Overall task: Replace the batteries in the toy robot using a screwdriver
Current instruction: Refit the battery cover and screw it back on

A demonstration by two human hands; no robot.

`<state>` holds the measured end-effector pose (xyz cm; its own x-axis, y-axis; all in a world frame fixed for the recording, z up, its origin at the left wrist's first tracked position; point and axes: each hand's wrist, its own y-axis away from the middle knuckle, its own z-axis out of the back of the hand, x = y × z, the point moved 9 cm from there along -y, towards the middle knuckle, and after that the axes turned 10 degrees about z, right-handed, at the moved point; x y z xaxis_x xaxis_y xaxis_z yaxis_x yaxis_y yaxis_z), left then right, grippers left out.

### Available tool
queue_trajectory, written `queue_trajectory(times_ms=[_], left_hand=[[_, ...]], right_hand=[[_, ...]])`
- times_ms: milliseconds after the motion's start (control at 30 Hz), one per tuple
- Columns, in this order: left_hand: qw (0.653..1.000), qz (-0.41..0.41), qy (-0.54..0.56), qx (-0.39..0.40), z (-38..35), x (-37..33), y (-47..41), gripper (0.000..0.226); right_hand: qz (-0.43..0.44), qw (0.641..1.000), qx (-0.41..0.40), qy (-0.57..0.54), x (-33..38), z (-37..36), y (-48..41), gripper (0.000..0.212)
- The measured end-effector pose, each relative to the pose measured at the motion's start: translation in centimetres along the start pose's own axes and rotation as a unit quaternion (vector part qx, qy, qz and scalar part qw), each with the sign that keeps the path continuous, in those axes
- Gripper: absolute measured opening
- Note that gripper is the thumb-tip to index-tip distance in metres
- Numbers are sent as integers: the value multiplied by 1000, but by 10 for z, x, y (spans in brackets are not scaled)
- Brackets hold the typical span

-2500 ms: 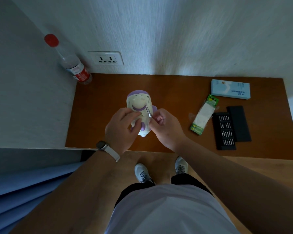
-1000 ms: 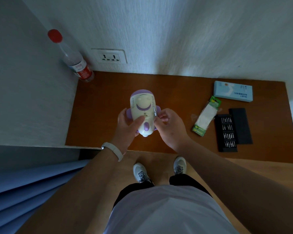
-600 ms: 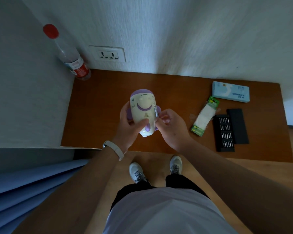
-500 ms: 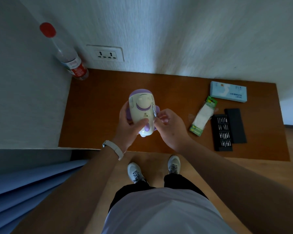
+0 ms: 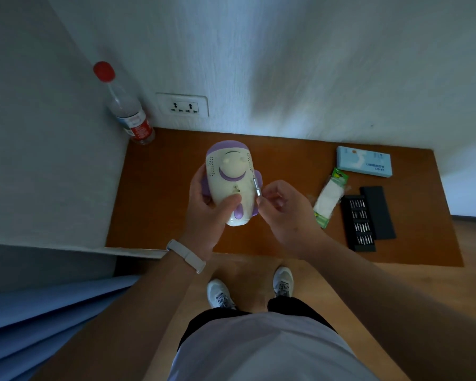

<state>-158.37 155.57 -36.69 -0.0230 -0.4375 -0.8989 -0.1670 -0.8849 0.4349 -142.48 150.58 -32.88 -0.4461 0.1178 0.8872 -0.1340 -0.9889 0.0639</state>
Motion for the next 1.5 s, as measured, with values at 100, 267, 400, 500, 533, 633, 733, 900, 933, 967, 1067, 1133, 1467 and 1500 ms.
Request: queue_trajectory(times_ms=[100, 267, 400, 500, 533, 633, 733, 900, 933, 967, 1067, 1133, 1467, 1500], left_hand=[[1000, -28, 0, -8, 4, -25, 15, 96], [996, -88, -2, -31, 10, -70, 39, 86], [990, -127, -9, -62, 11, -101, 61, 77], [985, -144, -14, -93, 10, -114, 80, 81], [983, -148, -18, -106, 10, -117, 87, 82], [977, -164, -32, -133, 6, -126, 107, 84], [974, -172, -18, -145, -2, -135, 123, 83], [964, -206, -5, -168, -15, -150, 151, 85], [961, -213, -2, -175, -18, -153, 156, 87], [958, -220, 2, -182, -19, -155, 161, 91], [950, -235, 11, -204, -25, -164, 174, 95], [946, -244, 15, -213, -29, -170, 181, 93], [935, -267, -8, -232, -48, -190, 194, 89], [935, -271, -9, -231, -50, -192, 195, 89]], right_hand=[[21, 1000, -10, 13, 21, 9, 6, 7], [90, 994, -51, 28, 73, 40, 19, 18], [155, 985, -52, 49, 116, 64, 31, 22], [190, 978, -35, 82, 139, 80, 39, 15], [206, 973, -34, 95, 146, 86, 42, 12], [273, 945, -35, 176, 168, 102, 51, 6], [333, 914, -33, 228, 185, 113, 59, 13], [397, 886, -33, 238, 204, 128, 77, 21], [411, 881, -37, 232, 208, 132, 81, 21], [424, 876, -42, 225, 211, 136, 84, 20], [458, 861, -50, 216, 223, 148, 94, 20], [474, 854, -54, 209, 229, 156, 98, 21], [510, 827, -107, 211, 242, 186, 105, 23], [513, 824, -110, 214, 243, 188, 106, 24]])
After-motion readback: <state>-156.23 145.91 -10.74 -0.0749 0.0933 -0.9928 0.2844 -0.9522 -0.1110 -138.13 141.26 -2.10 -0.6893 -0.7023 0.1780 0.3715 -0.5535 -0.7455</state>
